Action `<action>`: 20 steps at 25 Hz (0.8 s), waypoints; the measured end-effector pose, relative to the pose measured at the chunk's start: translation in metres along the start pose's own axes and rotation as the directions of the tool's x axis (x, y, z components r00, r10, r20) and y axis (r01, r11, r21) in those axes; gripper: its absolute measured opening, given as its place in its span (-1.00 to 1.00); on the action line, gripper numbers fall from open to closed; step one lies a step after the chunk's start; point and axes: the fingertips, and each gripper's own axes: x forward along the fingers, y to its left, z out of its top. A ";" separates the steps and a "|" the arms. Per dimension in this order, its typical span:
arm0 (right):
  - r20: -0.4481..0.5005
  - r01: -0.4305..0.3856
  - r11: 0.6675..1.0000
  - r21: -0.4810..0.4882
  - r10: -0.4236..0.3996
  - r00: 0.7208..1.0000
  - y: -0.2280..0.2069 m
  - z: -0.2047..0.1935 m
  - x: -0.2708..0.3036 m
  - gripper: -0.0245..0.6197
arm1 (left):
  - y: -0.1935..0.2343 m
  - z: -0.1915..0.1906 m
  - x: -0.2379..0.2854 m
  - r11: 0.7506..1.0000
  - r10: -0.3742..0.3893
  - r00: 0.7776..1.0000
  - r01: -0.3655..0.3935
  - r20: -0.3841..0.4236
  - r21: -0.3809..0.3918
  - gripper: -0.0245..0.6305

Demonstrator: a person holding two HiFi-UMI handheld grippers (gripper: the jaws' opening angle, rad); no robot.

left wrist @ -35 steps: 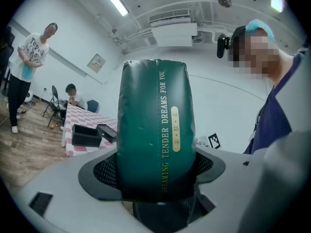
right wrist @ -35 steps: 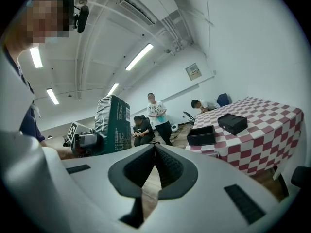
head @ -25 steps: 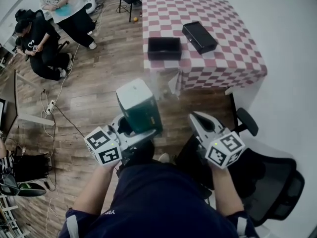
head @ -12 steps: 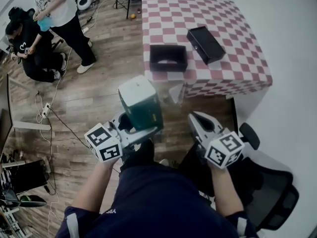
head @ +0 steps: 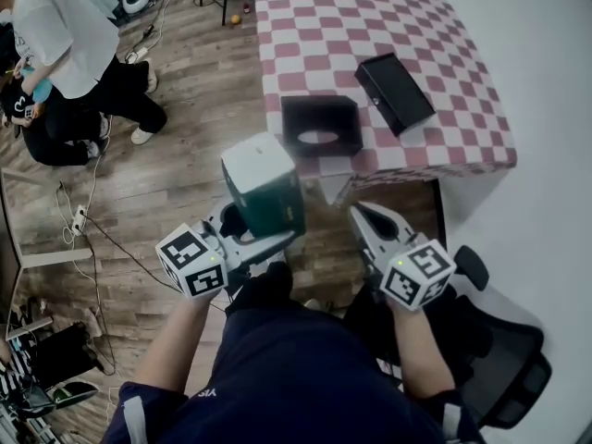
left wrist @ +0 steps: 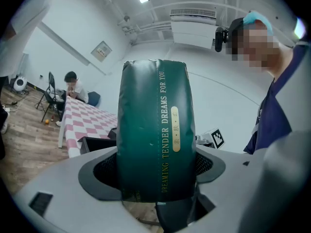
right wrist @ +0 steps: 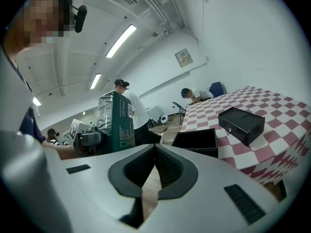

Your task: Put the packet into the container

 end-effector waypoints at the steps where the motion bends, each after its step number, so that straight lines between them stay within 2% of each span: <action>1: -0.004 0.006 1.000 0.006 -0.006 1.000 -0.003 0.003 0.007 -0.87 | 0.009 0.004 0.002 1.000 -0.005 1.000 0.005 -0.004 -0.006 0.40; 8: -0.011 0.059 0.998 0.029 -0.059 0.998 -0.021 0.032 0.050 -0.87 | 0.061 0.035 0.014 0.999 -0.048 0.998 0.048 -0.029 -0.014 0.40; 14: -0.002 0.085 0.996 0.038 -0.085 0.996 -0.029 0.049 0.072 -0.87 | 0.088 0.055 0.024 0.997 -0.078 0.996 0.079 -0.045 0.011 0.40; 20: -0.003 0.087 0.995 0.044 -0.087 0.996 -0.039 0.057 0.087 -0.87 | 0.112 0.063 0.037 0.996 -0.072 0.995 0.075 -0.068 0.037 0.40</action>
